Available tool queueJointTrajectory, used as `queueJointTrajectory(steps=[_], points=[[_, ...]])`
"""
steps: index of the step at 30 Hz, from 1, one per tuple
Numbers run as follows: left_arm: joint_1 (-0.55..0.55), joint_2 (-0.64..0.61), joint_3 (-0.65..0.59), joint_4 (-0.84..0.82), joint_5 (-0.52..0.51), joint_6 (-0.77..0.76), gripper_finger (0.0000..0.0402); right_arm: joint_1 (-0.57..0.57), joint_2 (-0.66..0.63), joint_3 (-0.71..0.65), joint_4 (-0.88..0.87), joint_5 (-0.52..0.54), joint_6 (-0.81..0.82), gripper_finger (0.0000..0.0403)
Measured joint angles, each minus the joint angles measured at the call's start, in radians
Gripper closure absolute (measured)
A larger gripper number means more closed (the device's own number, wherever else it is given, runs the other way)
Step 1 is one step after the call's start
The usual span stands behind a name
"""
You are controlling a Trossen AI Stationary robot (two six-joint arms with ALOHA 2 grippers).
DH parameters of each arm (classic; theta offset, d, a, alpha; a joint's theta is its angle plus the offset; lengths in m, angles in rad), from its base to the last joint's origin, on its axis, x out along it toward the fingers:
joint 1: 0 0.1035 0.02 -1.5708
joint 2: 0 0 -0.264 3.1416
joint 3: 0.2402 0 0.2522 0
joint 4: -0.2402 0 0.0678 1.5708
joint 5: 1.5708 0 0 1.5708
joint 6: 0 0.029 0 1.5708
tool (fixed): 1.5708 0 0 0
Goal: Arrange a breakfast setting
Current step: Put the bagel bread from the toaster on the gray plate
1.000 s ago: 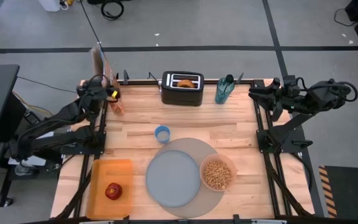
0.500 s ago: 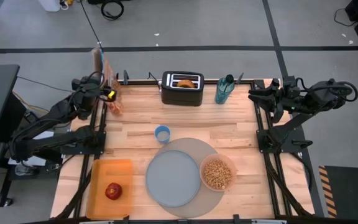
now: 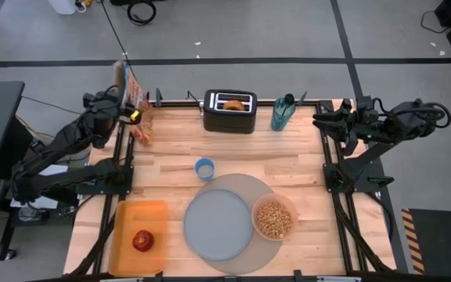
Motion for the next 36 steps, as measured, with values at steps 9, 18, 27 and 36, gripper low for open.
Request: queueJointTrajectory(steps=[9,18,27,36], points=[[0.008,0.002,0.107,0.015,-0.009,0.068,0.0143,0.0,0.005,0.0,0.01,-0.001,-0.027,0.0274],[0.007,0.003,0.266,0.188,0.141,0.013,0.0143,0.0,0.006,0.0,0.013,-0.001,-0.053,0.0274],[0.007,0.02,0.338,0.435,0.552,-0.275,0.0143,0.0,0.01,0.0,0.014,0.024,-0.06,0.0274],[-0.091,0.093,0.338,0.47,0.673,-0.486,0.0203,-0.026,0.056,0.0,0.026,-0.027,-0.071,0.0274]])
